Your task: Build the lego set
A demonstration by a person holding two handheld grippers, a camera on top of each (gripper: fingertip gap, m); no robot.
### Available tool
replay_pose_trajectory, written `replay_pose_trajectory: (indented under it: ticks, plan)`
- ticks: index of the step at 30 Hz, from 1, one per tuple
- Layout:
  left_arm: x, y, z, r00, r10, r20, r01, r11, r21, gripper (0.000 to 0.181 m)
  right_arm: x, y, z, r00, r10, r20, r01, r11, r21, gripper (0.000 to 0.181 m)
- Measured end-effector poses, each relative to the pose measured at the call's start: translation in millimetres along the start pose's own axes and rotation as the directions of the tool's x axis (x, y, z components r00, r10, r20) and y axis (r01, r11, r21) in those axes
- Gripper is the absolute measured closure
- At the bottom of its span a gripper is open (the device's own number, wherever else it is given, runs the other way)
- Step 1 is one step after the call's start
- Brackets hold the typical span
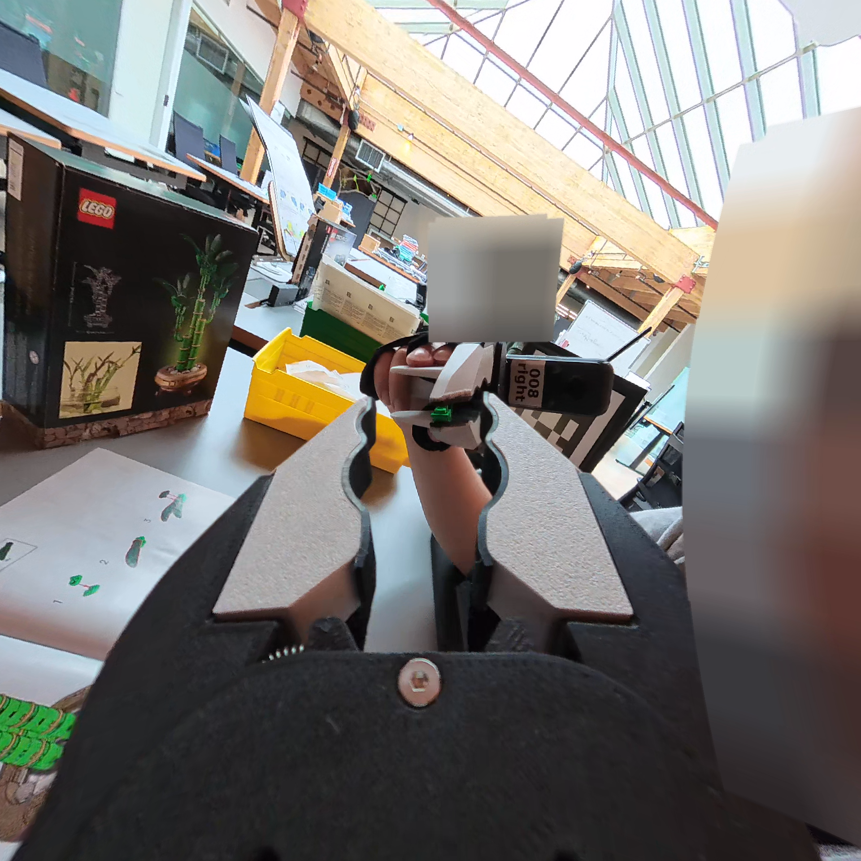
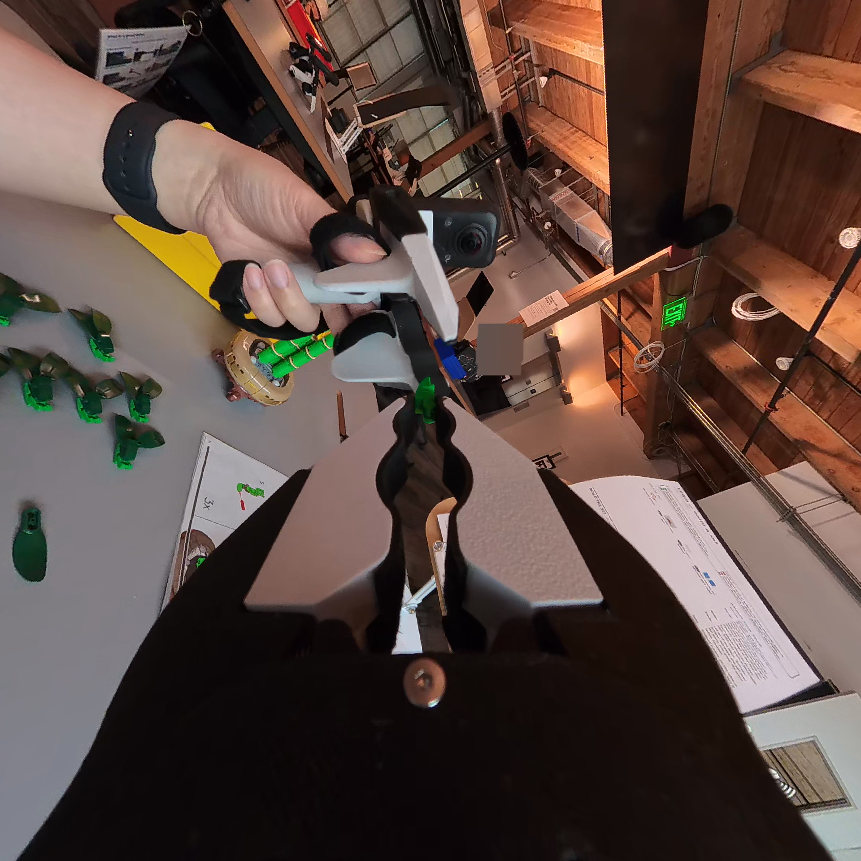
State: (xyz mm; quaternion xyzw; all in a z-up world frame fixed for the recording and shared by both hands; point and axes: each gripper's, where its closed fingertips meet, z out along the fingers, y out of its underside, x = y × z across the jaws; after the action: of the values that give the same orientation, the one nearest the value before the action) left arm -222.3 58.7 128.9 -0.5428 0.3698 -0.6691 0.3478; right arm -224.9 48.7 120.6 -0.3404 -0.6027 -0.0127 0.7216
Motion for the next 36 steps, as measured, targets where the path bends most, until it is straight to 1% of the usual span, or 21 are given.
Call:
replay_pose_trajectory:
  ticks: [3,6,9,10,11,15,17,20,23,29,33,36]
  plan:
    - [-1.8,7.2,1.5,0.999,0.038,0.008,-0.037,0.998,-0.041,0.142,-1.2,-1.4,2.1,1.0,0.0,0.0,0.0,1.0,0.005,0.176]
    - [2.0,14.4,4.5,0.999,-0.004,-0.042,0.001,0.997,-0.075,0.147,-1.0,-1.4,3.5,1.0,-0.003,-0.009,0.003,1.0,0.005,0.176]
    - [6.2,13.4,6.3,0.991,-0.083,-0.109,0.076,0.995,-0.062,0.16,-3.0,-2.2,5.1,1.0,0.0,-0.002,0.0,1.0,0.01,0.176]
    - [6.6,14.7,6.3,0.988,-0.093,-0.125,0.085,0.994,-0.069,0.174,-3.8,-1.7,5.5,1.0,-0.002,0.0,0.002,1.0,0.007,0.176]
    - [6.7,15.3,6.2,0.986,-0.099,-0.133,0.089,0.993,-0.073,0.176,-4.1,-1.0,5.8,1.0,-0.003,0.001,0.003,1.0,0.003,0.175]
    - [6.3,15.1,6.4,0.988,-0.071,-0.135,0.063,0.996,-0.067,0.175,-3.7,0.2,5.7,1.0,0.004,0.0,-0.004,1.0,0.007,0.176]
    - [7.7,14.9,7.1,0.988,-0.061,-0.141,0.052,0.997,-0.065,0.171,-3.2,1.1,5.1,1.0,0.007,-0.002,-0.007,1.0,0.005,0.175]
    - [6.0,16.1,7.9,0.993,-0.018,-0.117,0.01,0.998,-0.069,0.176,-3.4,0.7,4.6,1.0,0.013,0.001,-0.013,1.0,0.008,0.176]
    - [4.7,17.5,7.4,0.996,0.021,-0.089,-0.028,0.996,-0.084,0.176,-4.6,2.4,5.1,1.0,0.004,0.005,-0.004,1.0,-0.001,0.175]
    - [6.7,16.1,5.9,0.993,-0.037,-0.11,0.028,0.996,-0.085,0.176,-4.1,-0.9,6.0,0.999,-0.049,-0.017,0.049,0.999,-0.015,0.175]
    - [4.0,16.3,6.1,0.994,-0.039,-0.099,0.031,0.996,-0.085,0.176,-4.2,2.0,6.6,0.997,-0.076,-0.025,0.075,0.996,-0.042,0.175]
    - [3.3,15.9,4.7,0.993,-0.061,-0.103,0.052,0.995,-0.086,0.176,-4.5,2.0,8.2,0.998,-0.058,-0.027,0.057,0.997,-0.046,0.175]
